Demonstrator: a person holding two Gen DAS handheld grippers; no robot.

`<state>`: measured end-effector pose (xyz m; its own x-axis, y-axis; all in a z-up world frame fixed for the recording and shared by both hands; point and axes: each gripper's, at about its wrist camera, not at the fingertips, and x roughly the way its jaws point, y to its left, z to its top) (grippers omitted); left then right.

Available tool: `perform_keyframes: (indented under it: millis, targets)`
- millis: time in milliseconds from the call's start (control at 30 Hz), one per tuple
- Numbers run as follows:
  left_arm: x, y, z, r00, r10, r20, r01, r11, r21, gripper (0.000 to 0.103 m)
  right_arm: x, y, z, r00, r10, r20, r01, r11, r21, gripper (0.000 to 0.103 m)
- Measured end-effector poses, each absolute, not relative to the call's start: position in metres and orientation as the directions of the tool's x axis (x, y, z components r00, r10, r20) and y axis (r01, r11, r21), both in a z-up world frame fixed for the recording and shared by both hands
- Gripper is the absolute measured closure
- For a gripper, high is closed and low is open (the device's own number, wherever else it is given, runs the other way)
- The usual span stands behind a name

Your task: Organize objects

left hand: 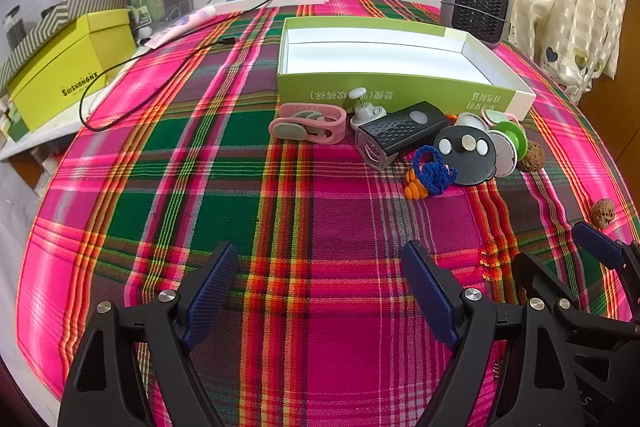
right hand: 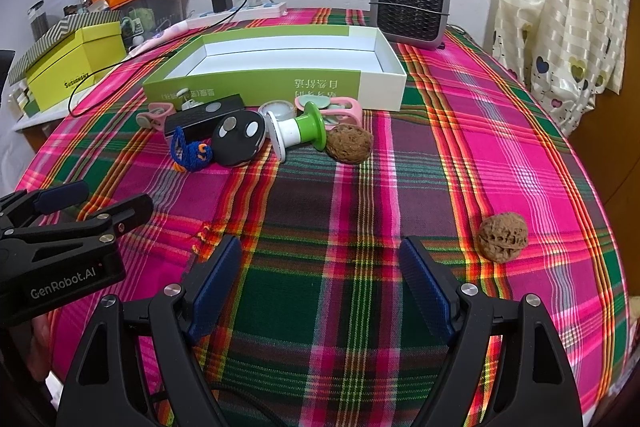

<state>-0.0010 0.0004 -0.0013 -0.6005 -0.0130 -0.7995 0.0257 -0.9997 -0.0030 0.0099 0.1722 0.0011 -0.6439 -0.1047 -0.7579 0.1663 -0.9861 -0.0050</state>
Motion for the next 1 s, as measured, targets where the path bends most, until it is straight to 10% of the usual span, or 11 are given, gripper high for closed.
perform_keyframes:
  millis: [1000]
  targets:
    - [-0.011, 0.03, 0.005, -0.598, 0.147, -0.788, -0.15, -0.986, -0.07, 0.02, 0.023, 0.264, 0.013, -0.692, -0.115, -0.713, 0.085, -0.993, 0.077, 0.024]
